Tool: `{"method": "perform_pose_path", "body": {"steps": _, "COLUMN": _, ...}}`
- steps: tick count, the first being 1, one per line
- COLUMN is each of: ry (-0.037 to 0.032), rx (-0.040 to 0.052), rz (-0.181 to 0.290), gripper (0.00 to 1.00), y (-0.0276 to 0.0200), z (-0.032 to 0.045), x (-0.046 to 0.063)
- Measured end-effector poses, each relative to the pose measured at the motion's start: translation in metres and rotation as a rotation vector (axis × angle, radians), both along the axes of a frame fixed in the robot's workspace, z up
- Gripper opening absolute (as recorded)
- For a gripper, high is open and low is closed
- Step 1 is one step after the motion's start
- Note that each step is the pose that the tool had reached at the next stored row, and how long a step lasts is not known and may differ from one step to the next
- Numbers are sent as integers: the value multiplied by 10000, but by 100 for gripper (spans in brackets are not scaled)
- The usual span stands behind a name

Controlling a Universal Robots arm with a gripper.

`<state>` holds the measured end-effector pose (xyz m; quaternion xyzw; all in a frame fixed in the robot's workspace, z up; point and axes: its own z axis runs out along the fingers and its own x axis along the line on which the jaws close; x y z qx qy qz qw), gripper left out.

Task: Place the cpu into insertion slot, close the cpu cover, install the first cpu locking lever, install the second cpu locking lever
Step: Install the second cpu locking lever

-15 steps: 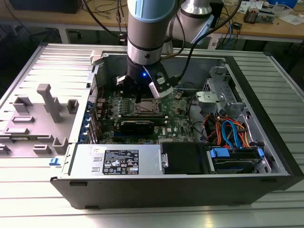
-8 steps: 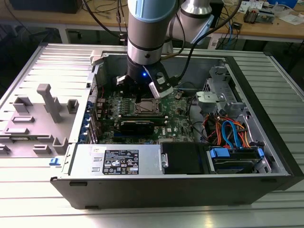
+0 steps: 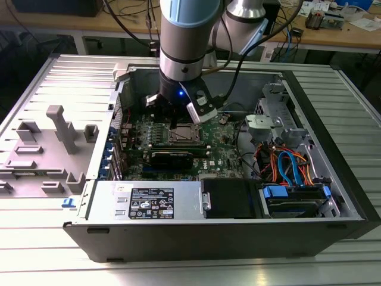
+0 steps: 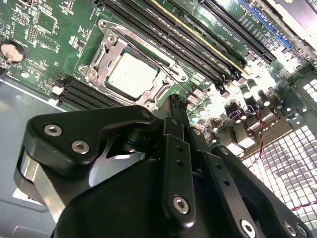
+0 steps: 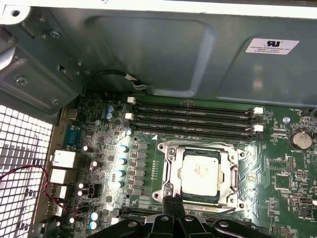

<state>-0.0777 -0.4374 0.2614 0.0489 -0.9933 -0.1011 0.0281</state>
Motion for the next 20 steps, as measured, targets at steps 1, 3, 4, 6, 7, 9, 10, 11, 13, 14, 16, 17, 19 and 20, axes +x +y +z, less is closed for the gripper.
{"method": "perform_pose_path", "body": {"steps": 1, "ry": 0, "rx": 0, "rz": 0, "gripper": 11, "y": 0, "z": 9, "x": 0}}
{"method": "perform_pose_path", "body": {"steps": 3, "ry": -1, "rx": 0, "rz": 0, "gripper": 11, "y": 0, "z": 47, "x": 0}}
{"method": "perform_pose_path", "body": {"steps": 4, "ry": -1, "rx": 1, "rz": 0, "gripper": 11, "y": -1, "z": 69, "x": 0}}
{"method": "perform_pose_path", "body": {"steps": 6, "ry": -1, "rx": 1, "rz": 1, "gripper": 11, "y": -9, "z": 97, "x": 1}}
{"method": "perform_pose_path", "body": {"steps": 7, "ry": -1, "rx": 2, "rz": 2, "gripper": 11, "y": -16, "z": 108, "x": 1}}
{"method": "perform_pose_path", "body": {"steps": 9, "ry": -1, "rx": 1, "rz": 0, "gripper": 11, "y": -31, "z": 121, "x": 0}}
{"method": "perform_pose_path", "body": {"steps": 10, "ry": 0, "rx": 1, "rz": 0, "gripper": 11, "y": -44, "z": 124, "x": 0}}
{"method": "perform_pose_path", "body": {"steps": 11, "ry": 0, "rx": 0, "rz": 0, "gripper": 11, "y": -62, "z": 126, "x": 0}}
{"method": "perform_pose_path", "body": {"steps": 13, "ry": 0, "rx": 1, "rz": 0, "gripper": 11, "y": -99, "z": 126, "x": 0}}
{"method": "perform_pose_path", "body": {"steps": 14, "ry": -1, "rx": 1, "rz": 0, "gripper": 11, "y": -122, "z": 126, "x": 0}}
{"method": "perform_pose_path", "body": {"steps": 16, "ry": 0, "rx": 2, "rz": 0, "gripper": 11, "y": -165, "z": 126, "x": 0}}
{"method": "perform_pose_path", "body": {"steps": 17, "ry": 0, "rx": 1, "rz": 0, "gripper": 11, "y": -185, "z": 126, "x": 0}}
{"method": "perform_pose_path", "body": {"steps": 19, "ry": 12, "rx": 22, "rz": 0, "gripper": 11, "y": -247, "z": 125, "x": 3}}
{"method": "perform_pose_path", "body": {"steps": 20, "ry": 26, "rx": 87, "rz": 1, "gripper": 11, "y": -261, "z": 119, "x": 7}}
